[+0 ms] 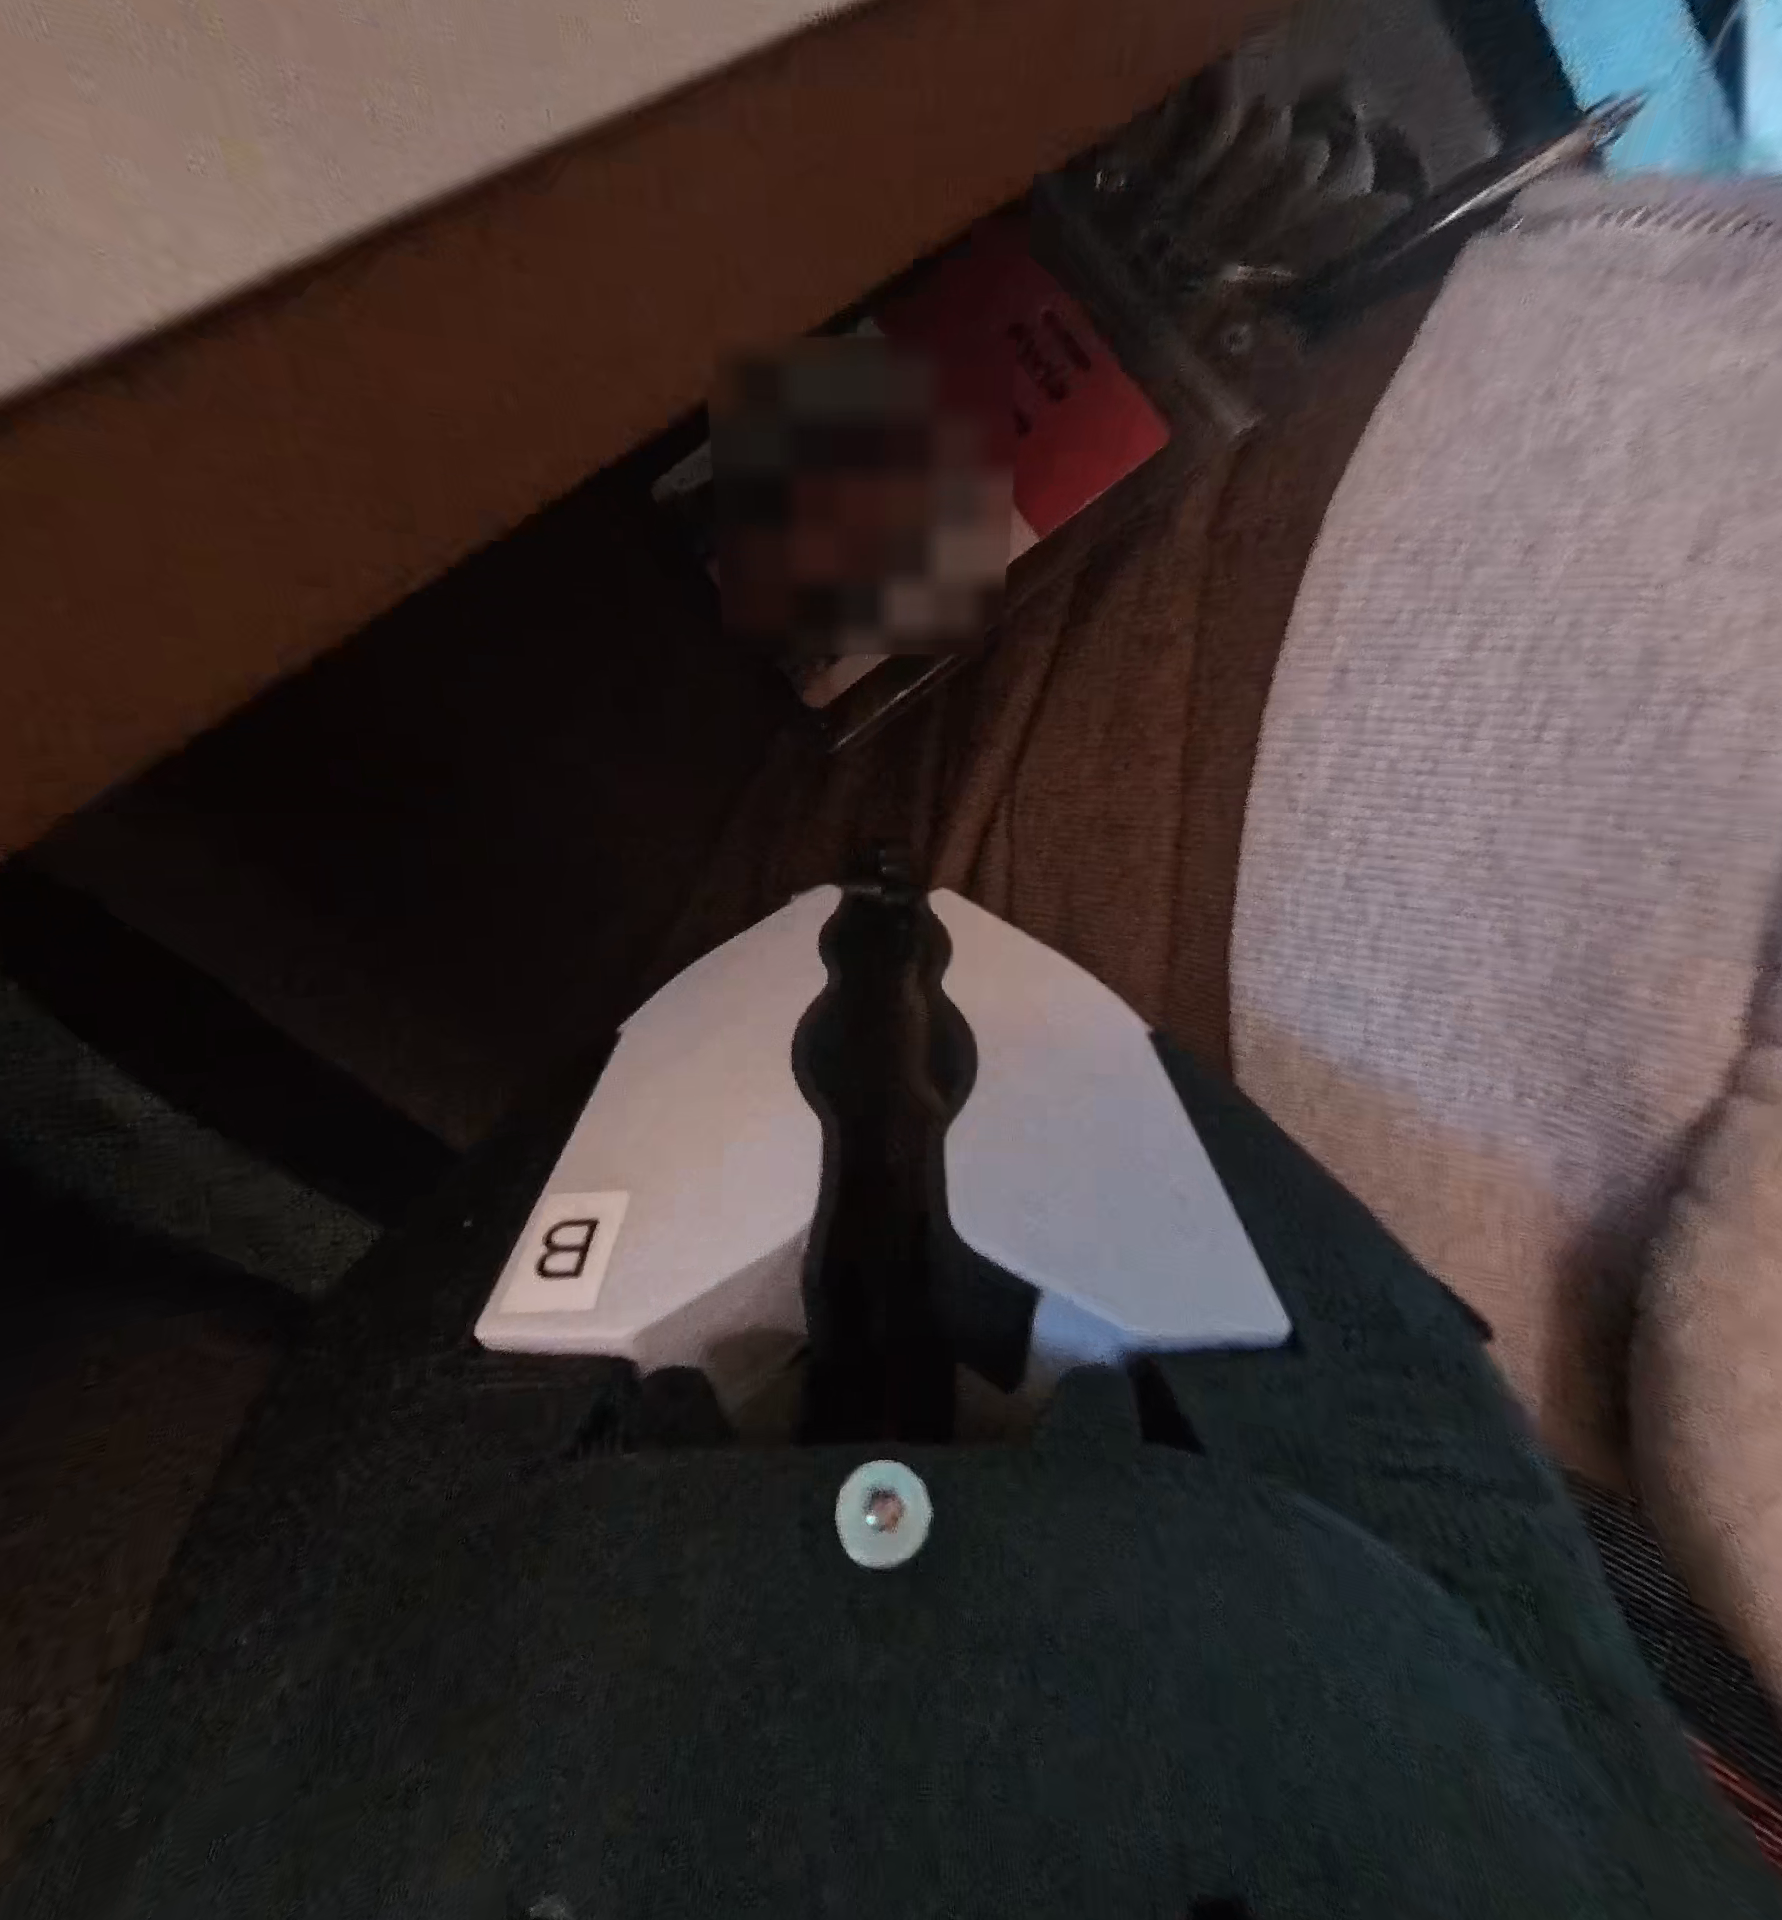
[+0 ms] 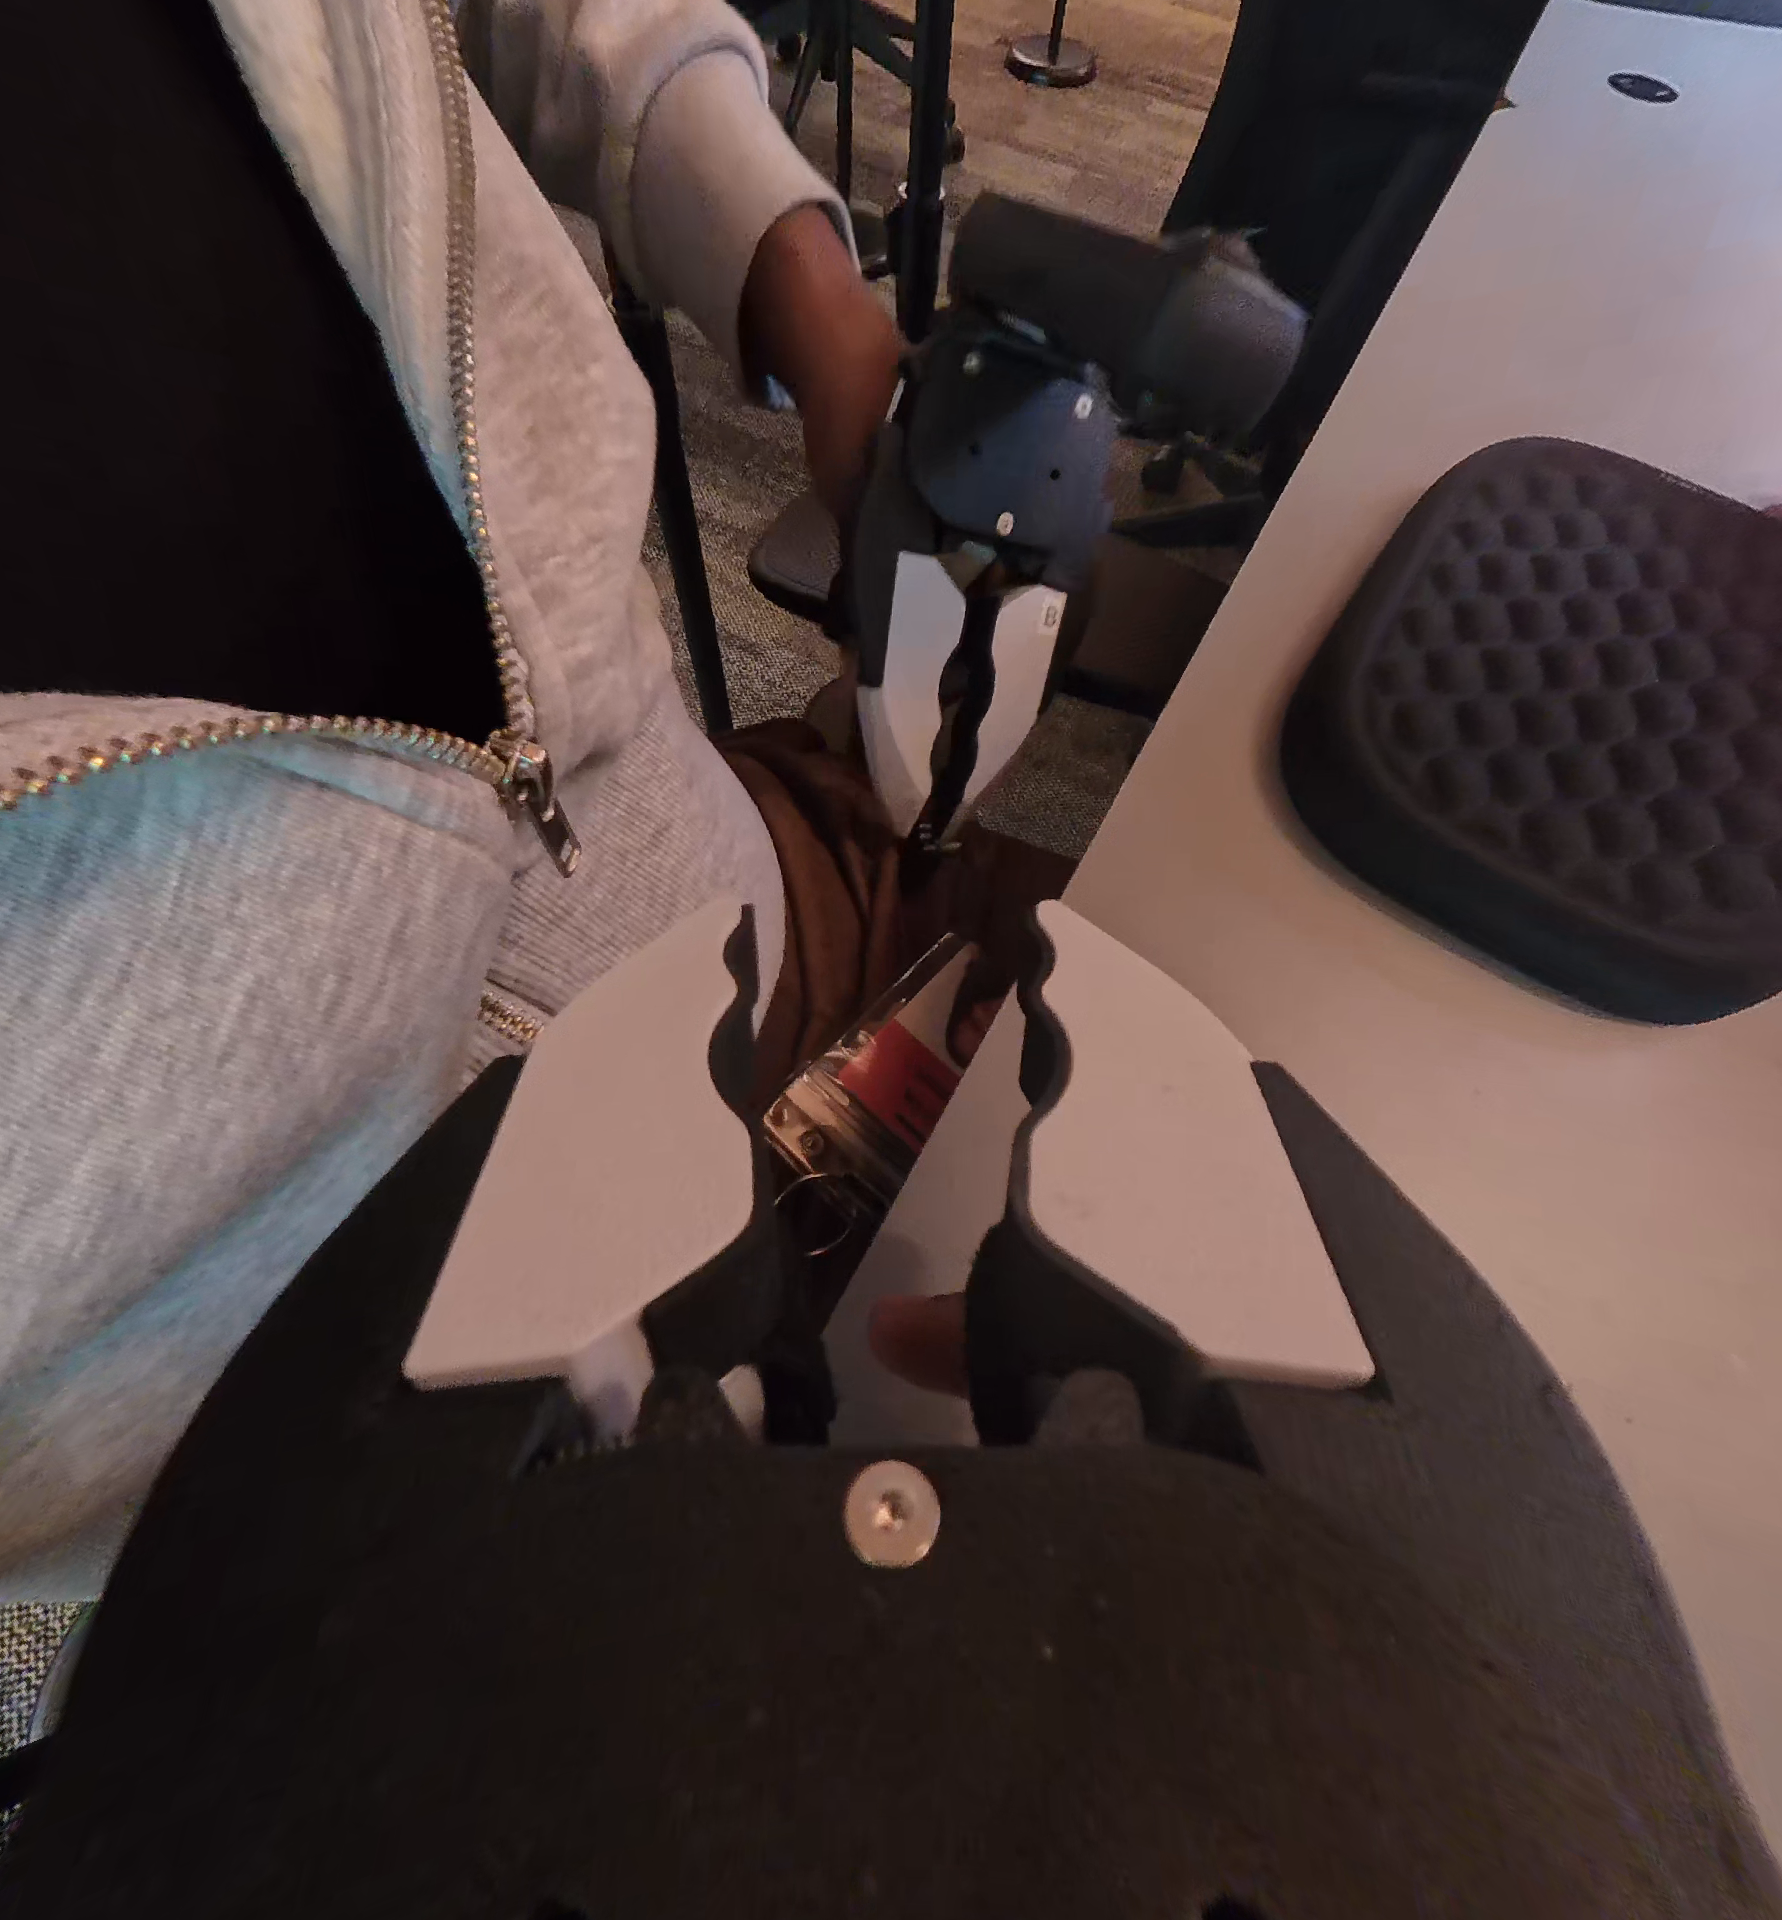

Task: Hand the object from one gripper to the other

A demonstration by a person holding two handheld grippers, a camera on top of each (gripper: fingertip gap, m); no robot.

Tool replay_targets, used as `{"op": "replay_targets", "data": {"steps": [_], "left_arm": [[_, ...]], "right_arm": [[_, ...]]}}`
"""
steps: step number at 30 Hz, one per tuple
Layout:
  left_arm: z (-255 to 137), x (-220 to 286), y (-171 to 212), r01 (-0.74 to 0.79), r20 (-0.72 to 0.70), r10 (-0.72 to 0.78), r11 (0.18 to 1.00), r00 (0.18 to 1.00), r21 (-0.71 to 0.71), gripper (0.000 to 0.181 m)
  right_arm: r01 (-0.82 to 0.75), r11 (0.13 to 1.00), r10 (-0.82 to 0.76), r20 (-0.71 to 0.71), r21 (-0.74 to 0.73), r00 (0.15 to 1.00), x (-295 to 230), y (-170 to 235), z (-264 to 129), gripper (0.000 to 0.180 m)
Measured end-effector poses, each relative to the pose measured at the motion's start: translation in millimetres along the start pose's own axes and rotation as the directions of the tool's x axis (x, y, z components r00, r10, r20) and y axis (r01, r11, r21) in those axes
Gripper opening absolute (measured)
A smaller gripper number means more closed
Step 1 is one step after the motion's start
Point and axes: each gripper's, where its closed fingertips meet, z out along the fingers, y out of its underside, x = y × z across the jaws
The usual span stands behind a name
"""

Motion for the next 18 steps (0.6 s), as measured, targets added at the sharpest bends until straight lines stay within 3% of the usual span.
{"op": "replay_targets", "data": {"steps": [5,8,11,13,16,18], "left_arm": [[-33.2,9.9,-27.9,0.014,-0.127,0.004,0.989,0.992,0.145,0.012],[-58.8,40.8,-55.1,-0.150,-0.210,0.225,0.935,0.951,0.321,0.011],[-84.0,71.5,-91.1,-0.445,-0.098,0.558,0.744,0.824,0.498,0.010],[-94.3,89.2,-112.1,-0.580,-0.030,0.721,0.581,0.692,0.571,0.010],[-96.8,98.0,-133.9,-0.729,0.066,0.872,0.362,0.486,0.581,0.009],[-91.5,92.4,-146.4,-0.804,0.122,0.917,0.262,0.380,0.534,0.010]], "right_arm": [[0.002,1.000,-0.002,0.001,-0.004,1.000,-0.3,0.7,0.2,0.049],[0.001,0.999,0.000,-0.012,0.034,1.000,2.3,-5.3,-0.1,0.047],[-0.008,0.983,0.013,-0.025,0.182,1.000,6.2,-24.8,-2.6,0.042],[-0.035,0.951,0.035,0.005,0.307,0.999,8.6,-41.3,-8.2,0.041],[-0.219,0.852,0.156,0.168,0.475,0.973,16.1,-66.7,-25.1,0.037],[-0.401,0.793,0.262,0.337,0.459,0.904,21.4,-73.3,-31.8,0.037]]}}
